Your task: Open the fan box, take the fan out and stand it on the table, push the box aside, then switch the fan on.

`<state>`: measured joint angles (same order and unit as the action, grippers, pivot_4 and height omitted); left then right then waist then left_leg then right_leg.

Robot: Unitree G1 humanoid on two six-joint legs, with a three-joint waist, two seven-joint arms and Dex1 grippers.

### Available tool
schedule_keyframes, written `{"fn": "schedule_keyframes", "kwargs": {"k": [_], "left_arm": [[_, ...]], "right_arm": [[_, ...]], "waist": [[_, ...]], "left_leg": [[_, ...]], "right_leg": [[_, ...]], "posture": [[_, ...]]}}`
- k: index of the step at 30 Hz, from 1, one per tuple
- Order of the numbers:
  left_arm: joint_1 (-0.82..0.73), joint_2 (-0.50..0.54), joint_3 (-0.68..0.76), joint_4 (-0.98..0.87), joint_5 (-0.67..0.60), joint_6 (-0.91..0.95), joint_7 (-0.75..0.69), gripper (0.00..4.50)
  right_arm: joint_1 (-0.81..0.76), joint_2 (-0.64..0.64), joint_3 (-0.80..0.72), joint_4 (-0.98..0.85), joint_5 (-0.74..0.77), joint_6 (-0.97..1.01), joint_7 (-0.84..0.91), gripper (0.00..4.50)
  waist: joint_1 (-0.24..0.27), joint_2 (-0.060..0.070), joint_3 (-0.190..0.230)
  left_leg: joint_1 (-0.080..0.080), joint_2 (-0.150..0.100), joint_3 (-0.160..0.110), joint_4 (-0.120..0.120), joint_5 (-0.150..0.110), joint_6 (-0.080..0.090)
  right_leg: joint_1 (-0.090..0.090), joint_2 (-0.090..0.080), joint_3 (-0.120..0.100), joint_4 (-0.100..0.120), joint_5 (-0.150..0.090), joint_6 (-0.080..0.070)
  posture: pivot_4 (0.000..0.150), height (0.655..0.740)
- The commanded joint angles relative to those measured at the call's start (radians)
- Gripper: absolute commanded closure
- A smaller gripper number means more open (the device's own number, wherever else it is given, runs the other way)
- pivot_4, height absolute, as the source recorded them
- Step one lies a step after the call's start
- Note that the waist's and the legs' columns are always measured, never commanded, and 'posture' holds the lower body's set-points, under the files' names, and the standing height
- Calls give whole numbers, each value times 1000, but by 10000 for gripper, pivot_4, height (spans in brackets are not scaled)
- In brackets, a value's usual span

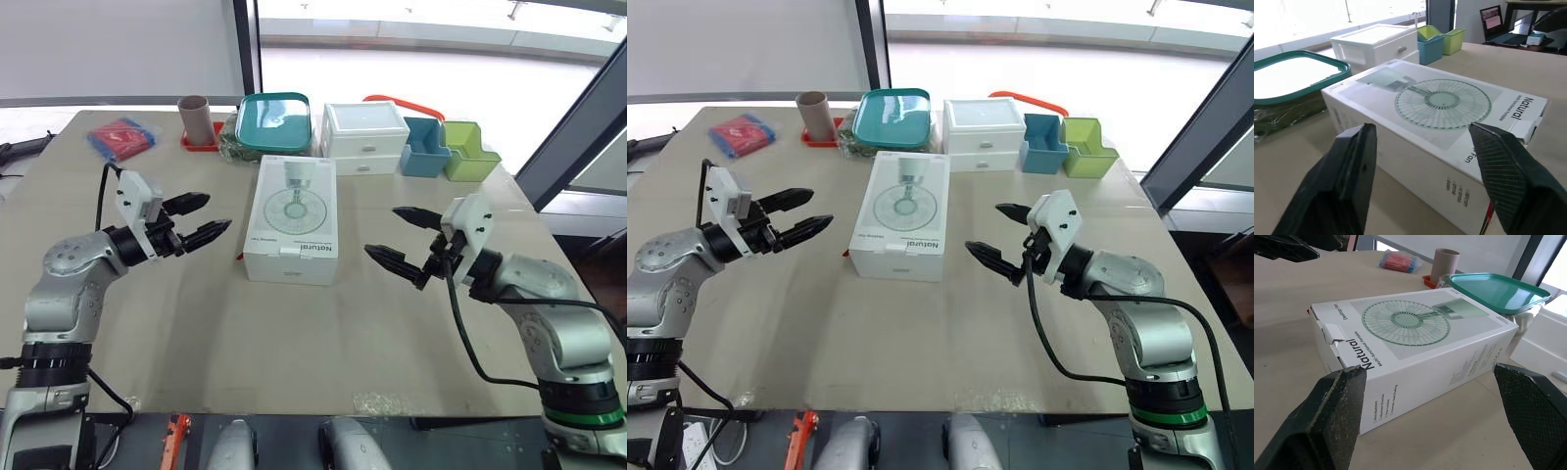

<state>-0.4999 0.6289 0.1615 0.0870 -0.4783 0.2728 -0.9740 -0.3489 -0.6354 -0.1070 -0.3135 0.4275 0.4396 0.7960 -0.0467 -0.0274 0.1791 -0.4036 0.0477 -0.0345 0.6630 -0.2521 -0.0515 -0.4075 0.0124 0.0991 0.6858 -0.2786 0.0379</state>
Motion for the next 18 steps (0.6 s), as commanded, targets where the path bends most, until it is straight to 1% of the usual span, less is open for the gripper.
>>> {"fn": "schedule_keyframes", "kwargs": {"k": [1, 2, 3, 4, 5, 7, 11, 17, 18], "left_arm": [[-86, -23, -29, 63, 31, -56, -22, 25945], [-101, -30, -37, 79, 34, -64, -33, 30008], [-115, -37, -47, 96, 38, -69, -43, 32356], [-130, -44, -64, 120, 48, -80, -60, 35613], [-142, -50, -75, 139, 55, -89, -72, 39803], [-164, -59, -103, 183, 81, -111, -95, 44423], [-198, -69, -159, 281, 160, -171, -109, 44423], [-219, -101, -178, 358, 193, -218, -120, 44423], [-223, -110, -182, 374, 199, -228, -124, 44423]], "right_arm": [[-27, 5, 7, -45, 5, -3, -18, 0], [-29, 8, 11, -53, 8, 1, -22, 0], [-34, 12, 15, -63, 20, 19, -28, 0], [-40, 18, 24, -79, 30, 37, -37, 0], [-46, 23, 30, -90, 35, 50, -44, 0], [-62, 32, 56, -111, 20, 68, -63, 0], [-107, 37, 133, -136, -43, 83, -98, 0], [-157, 38, 240, -162, -127, 73, -111, 0], [-175, 38, 282, -160, -168, 55, -109, 0]], "waist": [[1, 0, 0], [0, 0, 0], [0, 0, 0], [0, 0, 0], [0, 0, 0], [0, 0, 0], [0, 0, 0], [1, 0, 0], [1, 0, 0]], "left_leg": [[0, 0, 0, 0, 0, 0], [0, 0, 0, 0, 0, 0], [0, 0, 0, 0, 0, 0], [0, 0, 0, 0, 0, 0], [0, 0, 0, 0, 0, 0], [0, 0, 0, 0, 0, 0], [0, 0, 0, 0, 0, 0], [-2, 0, -1, 0, 0, 0], [-2, 0, -1, 0, 0, 0]], "right_leg": [[0, 0, 0, 0, 0, 0], [0, 0, 0, 0, 0, 0], [0, 0, 0, 0, 0, 0], [0, 0, 0, 0, 0, 0], [0, 0, 0, 0, 0, 0], [0, 0, 0, 0, 0, 0], [0, 0, 0, 0, 0, 0], [-1, 0, -1, 0, 0, 0], [-1, 0, -1, 0, 0, 0]], "posture": [[1500, 7400], [1500, 7400], [1500, 7400], [1500, 7400], [1500, 7400], [1500, 7400], [1500, 7400], [1500, 7400], [1500, 7400]]}}
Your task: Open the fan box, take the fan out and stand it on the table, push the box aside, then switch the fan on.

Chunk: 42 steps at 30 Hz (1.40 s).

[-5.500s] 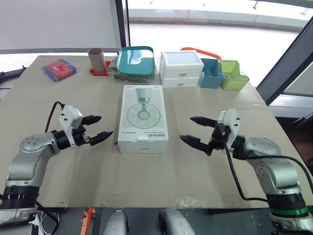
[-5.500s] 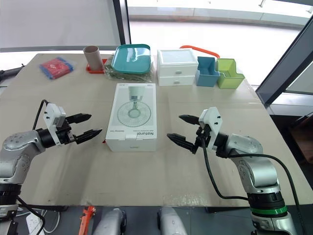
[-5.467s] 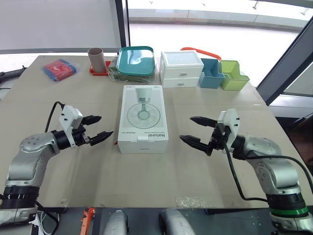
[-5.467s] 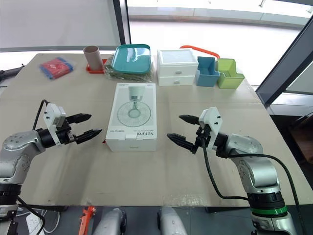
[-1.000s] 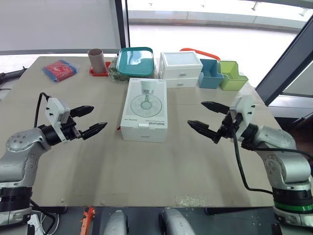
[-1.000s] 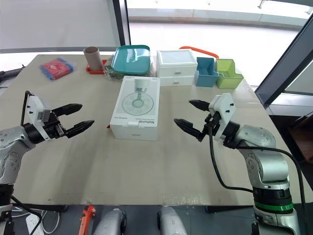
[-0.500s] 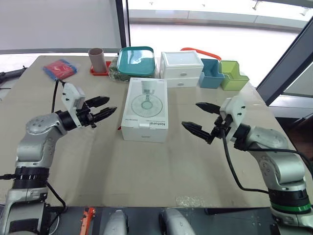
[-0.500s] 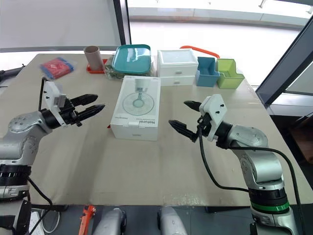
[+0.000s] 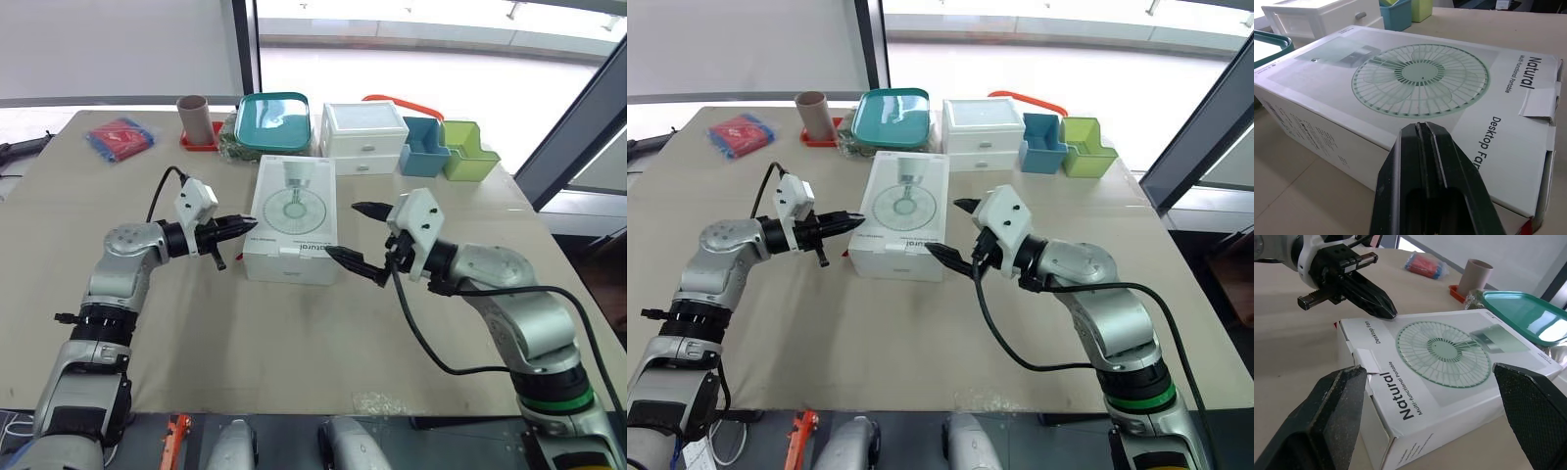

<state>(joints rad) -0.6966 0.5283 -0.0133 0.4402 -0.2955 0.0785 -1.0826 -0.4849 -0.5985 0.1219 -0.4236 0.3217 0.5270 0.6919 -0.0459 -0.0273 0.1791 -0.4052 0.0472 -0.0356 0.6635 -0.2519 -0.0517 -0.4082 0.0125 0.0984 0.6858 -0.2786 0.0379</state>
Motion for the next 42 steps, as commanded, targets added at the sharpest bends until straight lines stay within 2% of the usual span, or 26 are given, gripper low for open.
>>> {"fn": "schedule_keyframes", "kwargs": {"k": [1, 12, 29, 42], "left_arm": [[-29, -15, -10, 33, 20, -43, -20, 44423], [-21, -27, -6, 68, 38, -85, -28, 44423], [33, -31, 6, 24, 40, -81, -9, 44423], [38, -38, -7, 24, 51, -97, -2, 44423]], "right_arm": [[-52, 2, 83, -48, -93, -45, -3, 0], [-136, 58, 275, 113, -337, -166, -6, 0], [-188, 128, 242, 256, -400, -211, 12, 0], [-215, 173, 161, 261, -331, -125, 20, 0]], "waist": [[0, 0, 0], [0, 0, 0], [-1, 0, 0], [-1, 0, 0]], "left_leg": [[0, 0, 0, 0, 0, 0], [0, 0, -1, 2, 0, 0], [1, 0, -1, 2, 0, 0], [1, 0, -1, 3, 0, 0]], "right_leg": [[0, 0, 0, 0, 0, 0], [1, 0, -1, 1, 0, 0], [1, 0, -1, 1, 0, 0], [1, 0, -1, 3, 0, 0]], "posture": [[1500, 7400], [1500, 7400], [1500, 7400], [1500, 7400]]}}
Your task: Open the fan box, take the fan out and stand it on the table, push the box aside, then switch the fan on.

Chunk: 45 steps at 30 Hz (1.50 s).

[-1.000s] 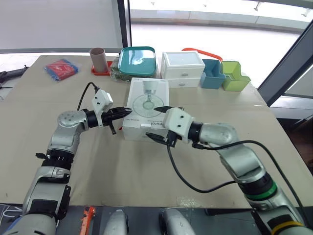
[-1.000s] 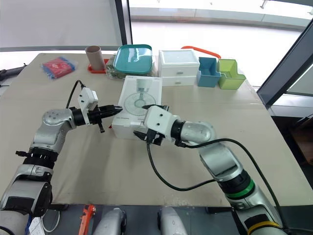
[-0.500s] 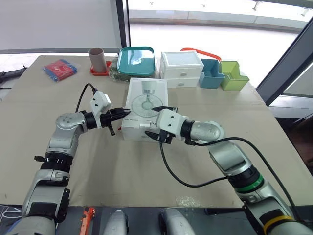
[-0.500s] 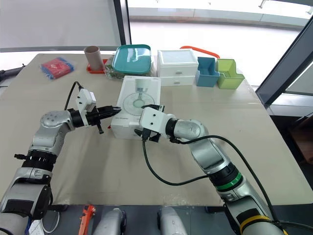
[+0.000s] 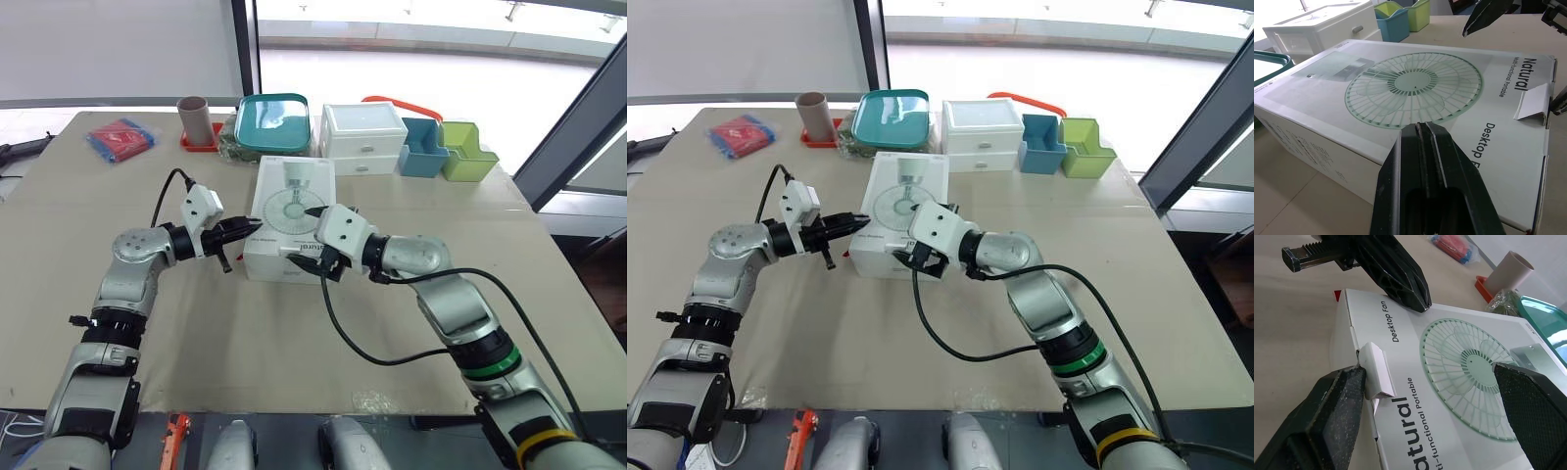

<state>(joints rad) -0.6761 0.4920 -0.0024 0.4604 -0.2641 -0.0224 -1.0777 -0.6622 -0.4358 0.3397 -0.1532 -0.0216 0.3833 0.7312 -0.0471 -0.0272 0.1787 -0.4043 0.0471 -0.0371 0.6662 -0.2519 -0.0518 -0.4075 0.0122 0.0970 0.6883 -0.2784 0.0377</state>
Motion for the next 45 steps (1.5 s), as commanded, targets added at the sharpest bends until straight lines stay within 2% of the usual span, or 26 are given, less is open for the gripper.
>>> {"fn": "schedule_keyframes", "kwargs": {"k": [1, 10, 14, 23, 27, 29, 32, 33, 45], "left_arm": [[18, -2, -18, 3, 20, 3, -6, 44423], [22, -5, -16, 0, 19, 1, -2, 44423], [22, -8, -18, 0, 21, -1, 1, 44423], [28, -8, -23, -9, 24, 1, 3, 44423], [33, -8, -22, -17, 22, 6, 4, 44423], [35, -8, -23, -21, 21, 9, 4, 44423], [38, -9, -23, -24, 20, 12, 3, 45000], [38, -9, -23, -24, 20, 13, 3, 45000], [39, -12, -25, -19, 23, 13, 6, 45000]], "right_arm": [[-40, 11, -59, -8, 13, 23, -21, 0], [-100, 24, -92, 135, -61, 25, -137, 0], [-102, 25, -103, 143, -58, 22, -137, 0], [-73, -11, -275, -86, 167, 175, -32, 0], [7, -61, -370, -186, 311, 271, 29, 0], [55, -96, -378, -215, 327, 278, 48, 0], [122, -146, -369, -258, 341, 289, 62, 8022], [132, -152, -371, -270, 352, 293, 62, 14608], [259, -182, -332, -400, 443, 300, 103, 14608]], "waist": [[0, 0, 0], [0, 0, 0], [0, 0, 0], [0, 0, 0], [0, 0, 0], [1, 0, 0], [0, 0, 0], [0, 0, 0], [0, 1, 0]], "left_leg": [[0, 0, 0, 0, 0, 0], [0, 0, 0, 0, 0, 0], [0, 0, 0, 0, 0, 0], [0, 0, 0, 0, 0, 0], [0, 0, -1, 0, 0, 0], [0, 0, -1, 0, 0, 1], [0, 0, 0, 0, 0, 1], [0, 0, 0, 0, 0, 1], [0, 0, 0, 0, 0, 1]], "right_leg": [[0, 0, 0, 0, 0, 0], [0, 0, 1, 1, 0, 0], [0, 0, 0, 0, 0, 0], [0, 0, 0, 0, 0, 0], [1, 0, -1, 0, 0, 0], [1, 0, -1, 0, 0, 0], [1, 0, 0, 0, 0, 0], [0, 0, 0, 0, 0, 0], [1, 0, 1, 0, 0, 1]], "posture": [[1500, 7400], [1500, 7400], [1500, 7400], [1500, 7400], [1500, 7400], [1500, 7400], [1500, 7400], [1500, 7400], [1500, 7400]]}}
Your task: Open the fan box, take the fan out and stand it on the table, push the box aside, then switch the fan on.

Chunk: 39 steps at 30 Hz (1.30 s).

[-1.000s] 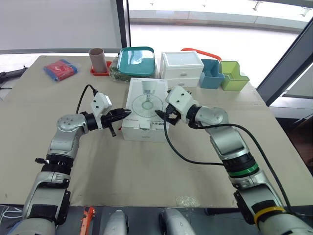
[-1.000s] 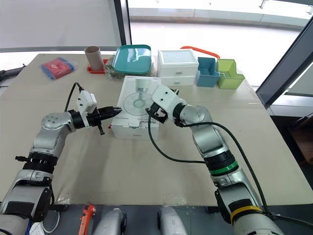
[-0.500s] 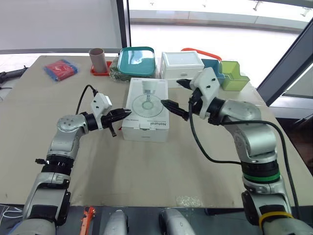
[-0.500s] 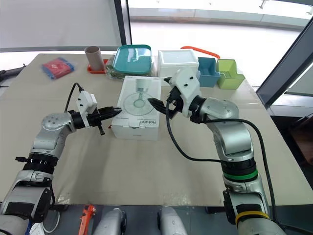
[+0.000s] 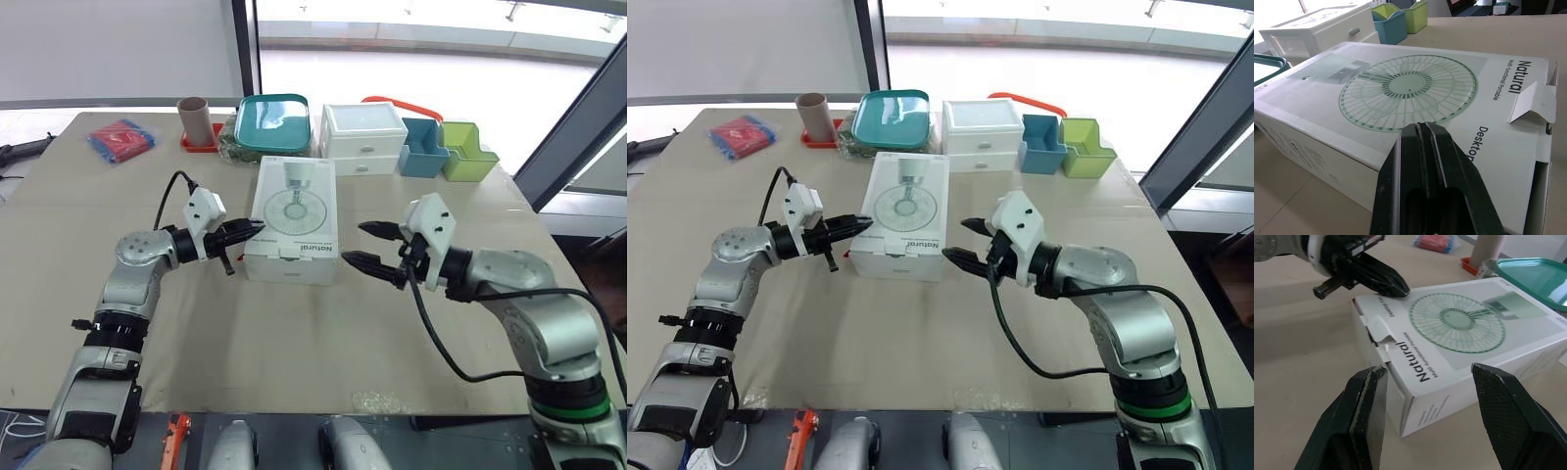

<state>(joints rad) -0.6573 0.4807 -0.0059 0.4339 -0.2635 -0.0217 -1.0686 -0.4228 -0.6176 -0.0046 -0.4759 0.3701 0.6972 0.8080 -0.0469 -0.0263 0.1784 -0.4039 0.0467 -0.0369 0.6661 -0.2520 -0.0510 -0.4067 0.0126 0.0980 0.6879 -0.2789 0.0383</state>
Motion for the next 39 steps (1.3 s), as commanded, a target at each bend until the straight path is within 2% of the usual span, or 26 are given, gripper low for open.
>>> {"fn": "schedule_keyframes", "kwargs": {"k": [1, 14, 18, 26, 32, 39], "left_arm": [[20, 0, -21, 6, 22, 13, -3, 45000], [25, 5, -20, -3, 23, 17, -2, 45000], [28, 7, -21, -10, 24, 18, -2, 45000], [30, 9, -23, -14, 24, 20, -4, 45000], [24, 0, -27, -7, 25, 20, -3, 45000], [23, -2, -29, -5, 27, 14, -2, 45000]], "right_arm": [[23, 6, 24, -78, 54, -18, 25, 14608], [32, 32, 191, 103, -69, -149, 21, 14608], [24, 49, 194, 133, -77, -181, 16, 14608], [3, 62, 127, 79, 6, -155, 32, 14608], [2, 53, 134, 80, -4, -163, 28, 14608], [34, 36, 212, 126, -94, -216, 33, 14608]], "waist": [[0, 0, 0], [0, 0, 0], [0, 0, 0], [0, 0, 0], [0, 0, 0], [0, 0, 0]], "left_leg": [[0, 0, 0, 0, 0, 0], [0, 0, 0, 0, 0, 0], [0, 0, 0, 0, 0, 0], [0, 0, 0, 0, 0, 0], [0, 0, 0, 0, 0, 0], [0, 0, 0, 0, 0, 0]], "right_leg": [[0, 0, 0, 0, 0, 0], [0, 0, 0, 0, 0, 0], [0, 0, 0, 0, 0, 0], [0, 0, 0, 0, 0, 0], [0, 0, 0, 0, 0, 0], [0, 0, 0, 0, 0, 0]], "posture": [[1500, 7400], [1500, 7400], [1500, 7400], [1500, 7400], [1500, 7400], [1500, 7400]]}}
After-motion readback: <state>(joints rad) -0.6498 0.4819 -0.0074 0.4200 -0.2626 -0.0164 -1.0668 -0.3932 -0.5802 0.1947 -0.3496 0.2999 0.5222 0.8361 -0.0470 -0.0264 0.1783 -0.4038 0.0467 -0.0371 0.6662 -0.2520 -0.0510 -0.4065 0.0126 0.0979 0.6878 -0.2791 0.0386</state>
